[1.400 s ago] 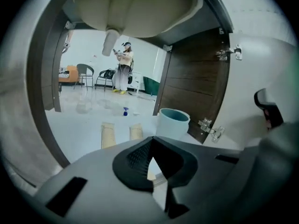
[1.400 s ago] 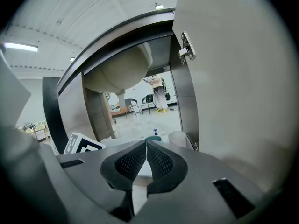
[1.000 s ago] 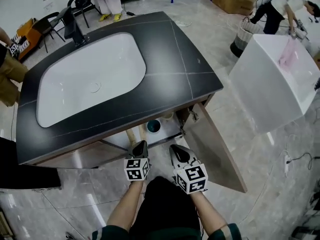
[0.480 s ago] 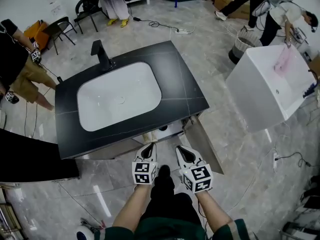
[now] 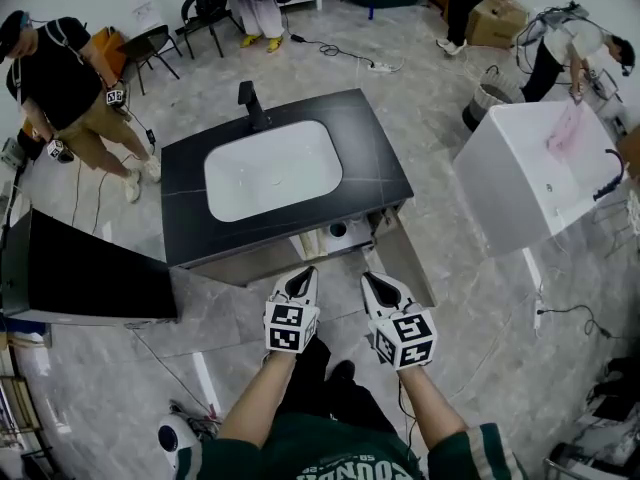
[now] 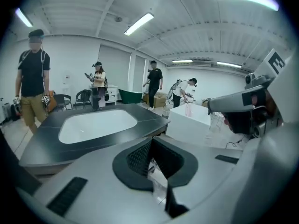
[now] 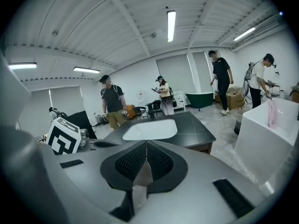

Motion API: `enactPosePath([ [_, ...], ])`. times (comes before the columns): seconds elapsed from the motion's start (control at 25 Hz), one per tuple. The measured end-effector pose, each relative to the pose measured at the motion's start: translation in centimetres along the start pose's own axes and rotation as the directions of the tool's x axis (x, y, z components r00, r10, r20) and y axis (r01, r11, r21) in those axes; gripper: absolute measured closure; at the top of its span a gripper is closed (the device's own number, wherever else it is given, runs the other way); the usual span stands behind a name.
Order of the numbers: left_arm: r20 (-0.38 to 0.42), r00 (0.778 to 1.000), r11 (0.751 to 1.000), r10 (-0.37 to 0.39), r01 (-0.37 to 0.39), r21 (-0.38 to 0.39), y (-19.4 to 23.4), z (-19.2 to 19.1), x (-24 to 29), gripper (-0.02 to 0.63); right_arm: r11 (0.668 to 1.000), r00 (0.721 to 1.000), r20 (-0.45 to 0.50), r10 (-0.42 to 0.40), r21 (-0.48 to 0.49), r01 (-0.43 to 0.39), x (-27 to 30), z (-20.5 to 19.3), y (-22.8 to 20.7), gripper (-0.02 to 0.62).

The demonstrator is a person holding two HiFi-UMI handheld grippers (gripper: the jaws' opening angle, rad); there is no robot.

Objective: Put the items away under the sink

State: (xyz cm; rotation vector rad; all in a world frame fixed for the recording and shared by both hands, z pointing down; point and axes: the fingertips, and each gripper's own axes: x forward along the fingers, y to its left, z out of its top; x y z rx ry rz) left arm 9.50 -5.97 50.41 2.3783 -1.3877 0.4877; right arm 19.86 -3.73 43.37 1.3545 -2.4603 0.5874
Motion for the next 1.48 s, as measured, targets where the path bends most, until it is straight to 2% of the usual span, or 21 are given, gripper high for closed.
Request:
enactPosePath([
  [0.12, 0.025, 1.000, 1.000, 0.003, -0.003, -0.006, -0.7, 2.3, -2.9, 0.595, 1.000, 1.000, 0.018, 0.004, -0.005, -0.004, -2.3, 2.1, 1.8, 0.552],
  [0.24, 0.046, 0.999, 1.000, 0.008, -0.010, 0.024, -0.9, 4.3, -5.8, 0.595, 0.999, 0.999, 0.029, 0.023, -0.034, -0.022, -3.4, 3.7, 3.9, 0.552],
  [0.4, 0.056, 0.998, 0.997, -0.006, 0.002, 0.072, -1.4, 5.5, -9.6, 0.595, 0.998, 0.999, 0.034, 0.033, -0.054, -0.031, -4.8, 4.4, 6.5, 0.554],
  [0.52, 0.089, 0.996, 0.998, 0.002, -0.008, 0.070, -0.8, 6.8, -11.0, 0.595, 0.998, 0.999, 0.045, 0.027, -0.059, -0.024, -4.9, 5.0, 7.5, 0.554],
  [0.76, 0.098, 0.995, 0.999, 0.003, -0.008, 0.048, -0.8, 6.6, -12.9, 0.595, 0.996, 0.998, 0.054, 0.036, -0.085, -0.032, -5.4, 4.8, 10.1, 0.555],
  [1.12, 0.093, 0.996, 0.999, 0.000, -0.004, 0.040, -1.8, 6.1, -13.9, 0.595, 0.994, 0.994, 0.095, 0.046, -0.102, -0.037, -7.1, 6.0, 10.8, 0.555],
  [1.48, 0.062, 0.998, 0.999, -0.026, 0.024, 0.032, -3.0, 4.1, -15.0, 0.595, 0.996, 0.997, 0.063, 0.048, -0.080, -0.043, -8.2, 3.7, 11.9, 0.555],
])
